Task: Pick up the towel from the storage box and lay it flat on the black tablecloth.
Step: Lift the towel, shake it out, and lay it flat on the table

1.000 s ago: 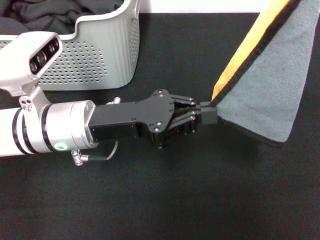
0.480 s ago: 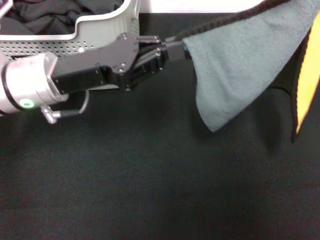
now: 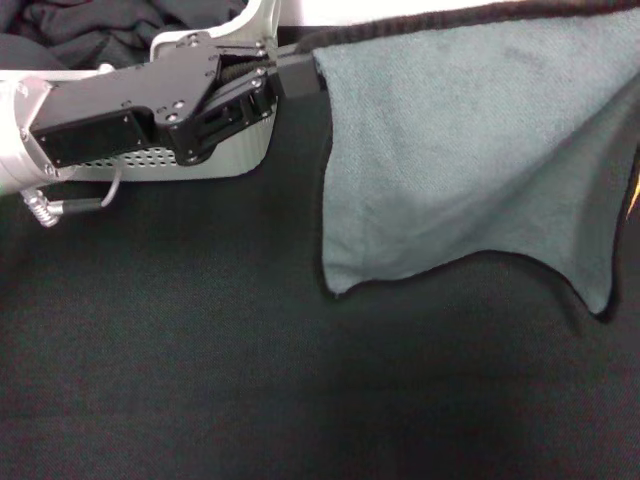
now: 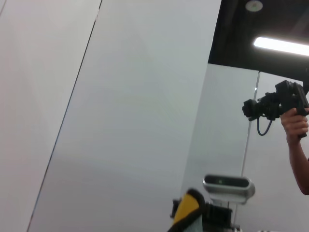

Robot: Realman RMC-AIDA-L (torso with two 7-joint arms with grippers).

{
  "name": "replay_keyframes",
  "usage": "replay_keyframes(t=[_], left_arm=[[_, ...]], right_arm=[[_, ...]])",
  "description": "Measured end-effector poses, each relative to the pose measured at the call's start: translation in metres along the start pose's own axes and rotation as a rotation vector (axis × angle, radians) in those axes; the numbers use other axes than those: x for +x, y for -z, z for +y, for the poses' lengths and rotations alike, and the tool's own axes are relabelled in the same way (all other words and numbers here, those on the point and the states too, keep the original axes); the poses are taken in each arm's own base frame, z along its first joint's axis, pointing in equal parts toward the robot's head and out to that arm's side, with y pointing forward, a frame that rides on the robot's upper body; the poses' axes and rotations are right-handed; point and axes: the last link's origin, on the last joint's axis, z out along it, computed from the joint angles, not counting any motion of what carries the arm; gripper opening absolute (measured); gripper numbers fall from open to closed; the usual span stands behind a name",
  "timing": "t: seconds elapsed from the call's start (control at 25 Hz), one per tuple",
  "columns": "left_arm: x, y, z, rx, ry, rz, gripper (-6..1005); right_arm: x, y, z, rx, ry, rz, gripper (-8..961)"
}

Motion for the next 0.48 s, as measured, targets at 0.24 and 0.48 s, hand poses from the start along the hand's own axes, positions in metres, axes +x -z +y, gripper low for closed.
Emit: replay_keyframes(t=[0.24, 0.48], left_arm=[[0.005, -0.009, -0.009, 0.01, -0.024, -0.017, 45], [0.005, -0.01, -0.013, 0.029, -0.029, -0.025, 46]], right_arm=[[0.006, -0.01, -0.004, -0.006, -0.012, 0.01, 7], [0.006, -0.017, -0.008, -0.018, -0.01, 0.021, 6]])
